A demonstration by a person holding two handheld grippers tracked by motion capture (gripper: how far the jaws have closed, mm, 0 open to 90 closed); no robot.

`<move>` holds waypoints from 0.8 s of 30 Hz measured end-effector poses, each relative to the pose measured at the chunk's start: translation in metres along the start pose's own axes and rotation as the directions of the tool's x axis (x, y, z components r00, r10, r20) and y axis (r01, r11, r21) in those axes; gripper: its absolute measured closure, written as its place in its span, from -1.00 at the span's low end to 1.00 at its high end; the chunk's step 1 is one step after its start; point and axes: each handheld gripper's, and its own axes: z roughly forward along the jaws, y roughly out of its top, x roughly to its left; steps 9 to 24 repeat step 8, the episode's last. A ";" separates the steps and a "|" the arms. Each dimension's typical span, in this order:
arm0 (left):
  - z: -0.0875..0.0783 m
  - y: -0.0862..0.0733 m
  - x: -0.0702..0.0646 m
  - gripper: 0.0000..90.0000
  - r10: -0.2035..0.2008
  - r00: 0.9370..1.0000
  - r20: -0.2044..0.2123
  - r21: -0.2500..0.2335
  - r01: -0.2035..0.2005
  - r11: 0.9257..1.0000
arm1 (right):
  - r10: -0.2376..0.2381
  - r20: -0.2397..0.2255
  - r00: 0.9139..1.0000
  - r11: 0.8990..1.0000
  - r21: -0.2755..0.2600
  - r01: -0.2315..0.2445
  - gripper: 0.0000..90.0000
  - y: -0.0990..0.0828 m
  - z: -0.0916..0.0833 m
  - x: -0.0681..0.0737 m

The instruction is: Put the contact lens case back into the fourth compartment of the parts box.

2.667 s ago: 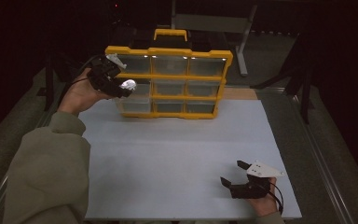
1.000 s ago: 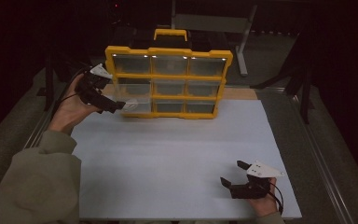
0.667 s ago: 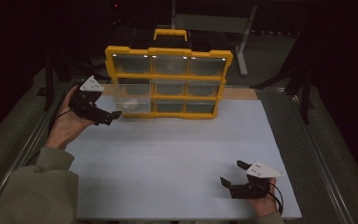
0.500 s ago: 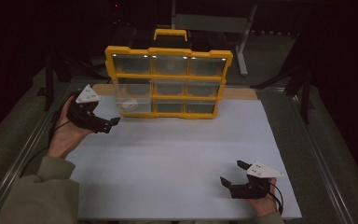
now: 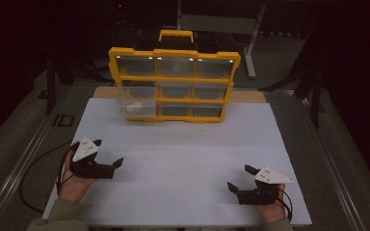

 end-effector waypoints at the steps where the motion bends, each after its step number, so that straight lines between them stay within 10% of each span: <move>1: -0.001 -0.005 -0.003 -1.00 -0.004 1.000 -0.003 -0.006 0.004 1.000 | 0.000 0.000 1.000 1.000 -0.004 0.000 -0.84 0.000 0.000 0.000; 8: -0.013 -0.036 -0.015 -1.00 -0.035 0.999 -0.023 -0.030 0.034 0.999 | 0.016 0.003 1.000 1.000 -0.017 -0.016 -0.84 0.000 0.000 -0.002; 24: -0.013 -0.036 -0.015 -1.00 -0.035 0.999 -0.023 -0.030 0.034 0.999 | 0.016 0.003 1.000 1.000 -0.017 -0.016 -0.84 0.000 0.000 -0.002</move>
